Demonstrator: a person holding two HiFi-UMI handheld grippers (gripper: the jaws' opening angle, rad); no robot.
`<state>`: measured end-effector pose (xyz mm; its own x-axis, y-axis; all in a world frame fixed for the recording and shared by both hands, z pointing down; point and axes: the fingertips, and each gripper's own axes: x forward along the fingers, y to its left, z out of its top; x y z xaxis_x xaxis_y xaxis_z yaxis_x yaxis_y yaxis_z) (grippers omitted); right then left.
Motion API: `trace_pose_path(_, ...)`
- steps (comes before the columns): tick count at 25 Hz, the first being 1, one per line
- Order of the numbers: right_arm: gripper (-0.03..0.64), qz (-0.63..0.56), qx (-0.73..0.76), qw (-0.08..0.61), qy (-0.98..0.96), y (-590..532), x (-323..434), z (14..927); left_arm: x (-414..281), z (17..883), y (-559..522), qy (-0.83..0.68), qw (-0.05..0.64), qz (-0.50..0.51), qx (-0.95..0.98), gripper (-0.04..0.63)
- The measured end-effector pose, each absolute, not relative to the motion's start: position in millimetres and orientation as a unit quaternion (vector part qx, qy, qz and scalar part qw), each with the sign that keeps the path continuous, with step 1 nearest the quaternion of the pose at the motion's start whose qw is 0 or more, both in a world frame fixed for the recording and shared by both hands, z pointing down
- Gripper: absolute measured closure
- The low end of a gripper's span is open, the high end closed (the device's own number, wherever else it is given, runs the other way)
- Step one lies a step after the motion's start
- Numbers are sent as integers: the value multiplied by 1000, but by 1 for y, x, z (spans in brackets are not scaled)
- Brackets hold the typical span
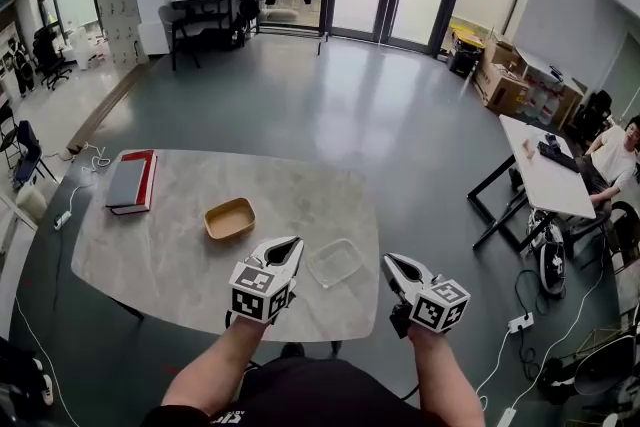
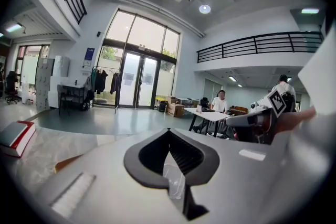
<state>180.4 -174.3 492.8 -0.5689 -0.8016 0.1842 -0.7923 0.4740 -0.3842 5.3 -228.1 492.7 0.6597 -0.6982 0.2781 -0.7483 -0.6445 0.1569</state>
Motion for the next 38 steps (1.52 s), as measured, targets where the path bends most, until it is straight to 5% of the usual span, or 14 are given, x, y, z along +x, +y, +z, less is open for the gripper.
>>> trace_pose_path(21, 603, -262, -479, -5, 838, -206, 192, 536, 64, 545, -269, -288, 131, 184, 931, 591)
trace_pose_path(27, 603, -285, -464, -8, 839, -218, 210, 553, 105, 591, -269, -230, 138, 263, 927, 497)
trace_pose_path(38, 603, -321, -446, -20, 835, -217, 225, 580, 129, 677, -258, -187, 156, 367, 898, 462)
